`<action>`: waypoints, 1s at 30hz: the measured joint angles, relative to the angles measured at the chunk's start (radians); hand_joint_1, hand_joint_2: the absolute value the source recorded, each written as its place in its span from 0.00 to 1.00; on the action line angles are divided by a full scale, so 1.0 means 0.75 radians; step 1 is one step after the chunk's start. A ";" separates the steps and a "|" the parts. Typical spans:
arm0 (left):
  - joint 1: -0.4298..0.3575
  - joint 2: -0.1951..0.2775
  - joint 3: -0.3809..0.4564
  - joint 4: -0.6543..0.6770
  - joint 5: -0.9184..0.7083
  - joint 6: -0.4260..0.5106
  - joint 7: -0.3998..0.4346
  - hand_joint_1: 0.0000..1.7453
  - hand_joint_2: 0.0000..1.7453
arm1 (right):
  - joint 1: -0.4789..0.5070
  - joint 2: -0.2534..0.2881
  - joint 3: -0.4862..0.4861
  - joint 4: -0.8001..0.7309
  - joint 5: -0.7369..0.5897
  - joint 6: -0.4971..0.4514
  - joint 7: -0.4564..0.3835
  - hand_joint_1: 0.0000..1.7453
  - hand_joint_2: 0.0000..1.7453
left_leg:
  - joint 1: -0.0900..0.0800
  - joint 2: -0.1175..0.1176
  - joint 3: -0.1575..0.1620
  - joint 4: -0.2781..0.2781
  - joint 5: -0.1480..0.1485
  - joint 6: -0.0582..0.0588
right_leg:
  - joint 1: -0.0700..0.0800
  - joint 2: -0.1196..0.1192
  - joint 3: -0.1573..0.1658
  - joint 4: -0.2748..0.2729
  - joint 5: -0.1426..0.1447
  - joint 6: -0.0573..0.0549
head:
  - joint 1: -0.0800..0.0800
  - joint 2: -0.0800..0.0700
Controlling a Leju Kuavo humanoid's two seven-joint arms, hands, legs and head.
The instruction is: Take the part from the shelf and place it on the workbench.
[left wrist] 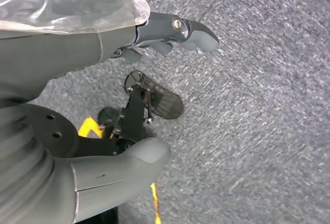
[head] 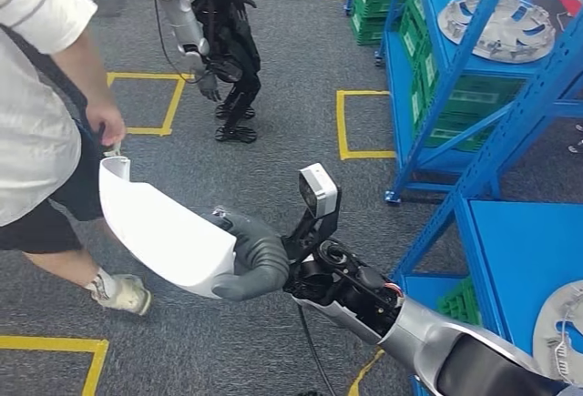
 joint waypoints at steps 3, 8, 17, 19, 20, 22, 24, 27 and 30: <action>-0.002 -0.002 0.000 0.000 0.002 -0.001 0.000 0.00 1.00 | -0.004 0.000 0.000 0.000 -0.003 0.003 0.001 0.95 1.00 | -0.001 -0.032 -0.004 0.004 0.000 -0.011 | 0.002 0.056 0.101 -0.229 0.087 -0.018 | 0.001 0.000; 0.004 0.000 0.000 0.000 0.005 -0.001 0.000 0.00 1.00 | -0.005 0.002 0.001 -0.001 -0.011 0.005 0.002 0.95 1.00 | 0.000 -0.017 -0.048 0.068 -0.036 -0.045 | -0.007 0.023 0.130 -0.279 0.097 -0.038 | -0.014 0.000; 0.002 0.003 -0.001 0.000 0.005 -0.001 0.000 0.00 1.00 | -0.002 0.003 0.001 -0.001 -0.011 0.006 0.002 0.95 1.00 | 0.019 0.096 -0.053 0.075 -0.011 -0.072 | 0.001 -0.072 0.128 -0.273 0.086 -0.027 | -0.044 0.000; 0.000 0.003 -0.001 0.000 0.005 -0.001 0.000 0.00 1.00 | -0.003 0.003 0.001 -0.001 -0.011 0.006 0.001 0.95 1.00 | 0.012 0.103 -0.019 0.007 0.002 -0.056 | 0.007 -0.082 0.128 -0.268 0.079 -0.014 | -0.040 0.000; 0.001 0.003 -0.001 0.000 0.005 -0.001 0.000 0.00 1.00 | -0.003 0.003 0.001 -0.001 -0.011 0.007 0.000 0.95 1.00 | 0.010 0.092 -0.020 0.008 0.003 -0.046 | 0.007 -0.087 0.130 -0.268 0.076 -0.008 | -0.036 0.000; 0.005 0.002 -0.001 0.000 0.005 -0.001 0.000 0.00 1.00 | -0.003 0.003 0.001 -0.001 -0.012 0.008 0.000 0.95 1.00 | 0.011 0.079 -0.017 0.006 0.004 -0.029 | 0.002 -0.083 0.125 -0.250 0.057 0.005 | -0.032 0.000; 0.006 0.003 -0.001 0.000 0.005 0.000 0.000 0.00 1.00 | -0.002 0.003 0.000 -0.001 -0.012 0.012 -0.002 0.95 1.00 | 0.014 0.067 -0.012 0.003 0.006 -0.013 | -0.003 -0.054 0.075 -0.136 -0.012 0.015 | -0.025 0.000; 0.008 0.005 -0.001 0.000 0.006 0.001 0.000 0.00 1.00 | 0.005 0.002 0.000 0.002 -0.013 0.017 -0.003 0.95 1.00 | 0.009 0.044 -0.012 0.003 0.005 -0.003 | -0.002 -0.021 -0.055 0.141 -0.122 0.017 | -0.007 0.000; 0.010 0.004 -0.001 0.000 0.006 0.001 0.000 0.00 1.00 | 0.012 0.002 0.000 0.005 -0.015 0.020 -0.003 0.95 1.00 | 0.006 0.007 -0.007 0.004 0.004 -0.003 | -0.002 -0.008 -0.028 0.058 -0.032 0.004 | 0.003 0.000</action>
